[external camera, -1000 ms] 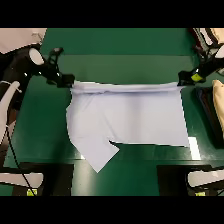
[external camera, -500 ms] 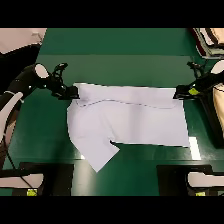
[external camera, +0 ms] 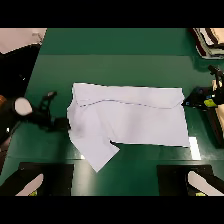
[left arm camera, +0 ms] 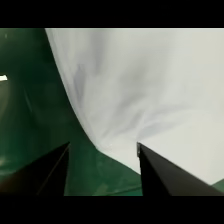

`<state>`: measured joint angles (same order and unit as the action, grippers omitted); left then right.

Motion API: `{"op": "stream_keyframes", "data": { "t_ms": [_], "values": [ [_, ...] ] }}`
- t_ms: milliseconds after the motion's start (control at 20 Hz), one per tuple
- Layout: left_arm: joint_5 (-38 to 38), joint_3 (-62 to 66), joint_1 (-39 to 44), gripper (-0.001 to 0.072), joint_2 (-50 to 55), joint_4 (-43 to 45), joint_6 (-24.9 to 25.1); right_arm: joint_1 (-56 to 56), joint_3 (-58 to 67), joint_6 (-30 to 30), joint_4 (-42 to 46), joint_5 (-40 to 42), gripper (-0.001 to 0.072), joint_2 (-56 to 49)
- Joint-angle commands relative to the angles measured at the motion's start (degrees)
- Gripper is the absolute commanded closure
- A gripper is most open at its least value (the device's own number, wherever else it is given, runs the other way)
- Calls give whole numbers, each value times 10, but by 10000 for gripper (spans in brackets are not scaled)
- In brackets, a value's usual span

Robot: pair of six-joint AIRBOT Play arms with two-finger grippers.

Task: Fold the shirts.

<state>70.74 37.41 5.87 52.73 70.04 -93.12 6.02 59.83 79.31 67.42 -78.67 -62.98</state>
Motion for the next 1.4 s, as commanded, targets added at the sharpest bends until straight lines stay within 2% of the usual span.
{"op": "stream_keyframes", "data": {
  "t_ms": [0,350,550,600,650,750,900,950,1000,1050,1200,1300,1350],
  "values": [
    [0,-124,0,211,-59,-81,-14,10,-39,-10,-34,15,304,48],
    [-109,-211,14,212,-59,-195,21,9,-36,-10,-34,20,304,51],
    [-174,-212,92,224,-59,-196,-12,10,-36,-10,-34,24,305,51],
    [-176,-212,96,436,-59,-196,-16,10,-36,-10,-33,17,305,51],
    [-176,-211,96,686,-59,-196,-14,14,-36,-10,-27,7,305,51],
    [-153,-201,96,686,-59,-192,-14,39,-40,-10,-11,-24,305,51],
    [-103,-160,96,686,-59,-157,-13,95,-87,-9,82,-79,302,51],
    [-94,-143,96,686,-59,-138,-12,119,-115,-9,107,-90,279,51],
    [-89,-127,96,686,-59,-126,-10,148,-149,-9,118,-91,139,51],
    [-89,-111,96,686,-59,-121,-9,176,-180,-9,117,-87,132,50],
    [-90,-79,96,686,-59,-119,5,219,-245,-7,117,-65,143,24],
    [-89,-75,96,686,-59,-119,5,213,-264,7,111,-34,213,1],
    [-89,-75,96,686,-59,-117,6,205,-266,8,103,-19,213,-12]
  ]
}}
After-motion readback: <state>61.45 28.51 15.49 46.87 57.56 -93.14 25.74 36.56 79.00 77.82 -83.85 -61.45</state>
